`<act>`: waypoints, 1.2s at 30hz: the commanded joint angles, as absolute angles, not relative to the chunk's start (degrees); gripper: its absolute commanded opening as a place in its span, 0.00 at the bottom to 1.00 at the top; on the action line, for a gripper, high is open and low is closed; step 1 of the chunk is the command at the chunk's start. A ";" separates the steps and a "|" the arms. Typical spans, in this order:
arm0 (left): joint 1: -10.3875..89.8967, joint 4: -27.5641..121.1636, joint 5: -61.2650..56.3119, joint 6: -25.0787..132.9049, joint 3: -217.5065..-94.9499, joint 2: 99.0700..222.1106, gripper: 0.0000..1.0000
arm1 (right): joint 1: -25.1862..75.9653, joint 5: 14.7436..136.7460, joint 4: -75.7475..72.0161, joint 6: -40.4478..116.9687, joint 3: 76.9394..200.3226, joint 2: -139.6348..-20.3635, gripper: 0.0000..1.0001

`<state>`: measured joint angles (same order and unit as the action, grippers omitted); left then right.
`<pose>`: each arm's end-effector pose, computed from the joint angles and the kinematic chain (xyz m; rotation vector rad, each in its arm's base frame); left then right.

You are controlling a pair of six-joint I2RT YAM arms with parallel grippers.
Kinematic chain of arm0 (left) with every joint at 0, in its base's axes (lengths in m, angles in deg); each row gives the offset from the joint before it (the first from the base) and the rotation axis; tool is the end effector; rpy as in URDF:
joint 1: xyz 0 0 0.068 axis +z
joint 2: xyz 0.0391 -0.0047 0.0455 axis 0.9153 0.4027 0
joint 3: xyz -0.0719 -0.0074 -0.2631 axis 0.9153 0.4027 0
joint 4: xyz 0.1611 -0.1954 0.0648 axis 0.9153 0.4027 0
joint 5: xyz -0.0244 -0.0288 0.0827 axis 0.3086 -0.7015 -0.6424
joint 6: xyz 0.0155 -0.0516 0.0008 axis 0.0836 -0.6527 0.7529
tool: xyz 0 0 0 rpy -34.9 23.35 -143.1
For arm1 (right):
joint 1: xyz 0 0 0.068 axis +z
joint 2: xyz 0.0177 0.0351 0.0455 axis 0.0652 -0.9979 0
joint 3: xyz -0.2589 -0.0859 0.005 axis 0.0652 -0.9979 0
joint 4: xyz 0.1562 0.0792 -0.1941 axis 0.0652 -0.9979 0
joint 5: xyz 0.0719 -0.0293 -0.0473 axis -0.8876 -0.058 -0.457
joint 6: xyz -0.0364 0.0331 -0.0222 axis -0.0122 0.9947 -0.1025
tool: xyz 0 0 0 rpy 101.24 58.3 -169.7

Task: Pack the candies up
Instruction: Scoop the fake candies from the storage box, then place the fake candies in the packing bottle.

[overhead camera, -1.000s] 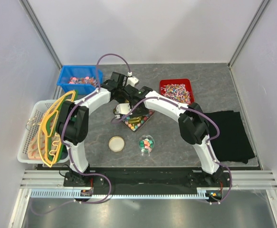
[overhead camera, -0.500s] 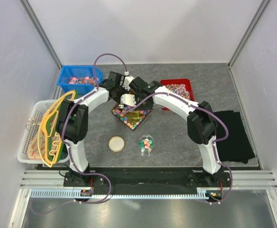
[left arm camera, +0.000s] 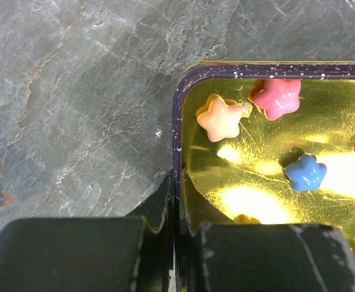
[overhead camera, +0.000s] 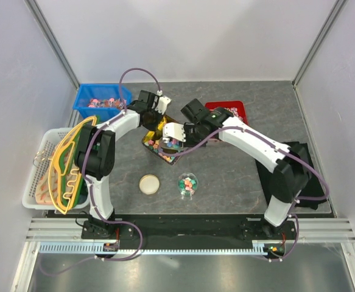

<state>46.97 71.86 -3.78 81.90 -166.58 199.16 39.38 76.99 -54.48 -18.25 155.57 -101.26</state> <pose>0.4056 -0.1465 0.1892 0.8184 2.3823 -0.1735 0.2730 0.2610 0.2915 -1.9530 1.8100 0.1118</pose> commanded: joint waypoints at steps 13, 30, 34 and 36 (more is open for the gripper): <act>49.82 71.76 -3.80 76.65 -171.33 200.06 0.02 | 40.03 95.07 -54.27 -23.49 133.58 -85.23 0.00; 52.10 72.46 -2.48 75.86 -171.69 201.02 0.02 | 51.63 109.31 -59.37 -23.31 131.38 -83.03 0.00; 52.28 72.46 -2.13 75.60 -171.69 201.02 0.02 | 53.48 112.29 -59.98 -22.87 130.41 -83.29 0.00; 52.28 72.55 -2.12 75.51 -171.77 201.02 0.02 | 54.44 114.05 -60.24 -22.96 129.27 -83.21 0.00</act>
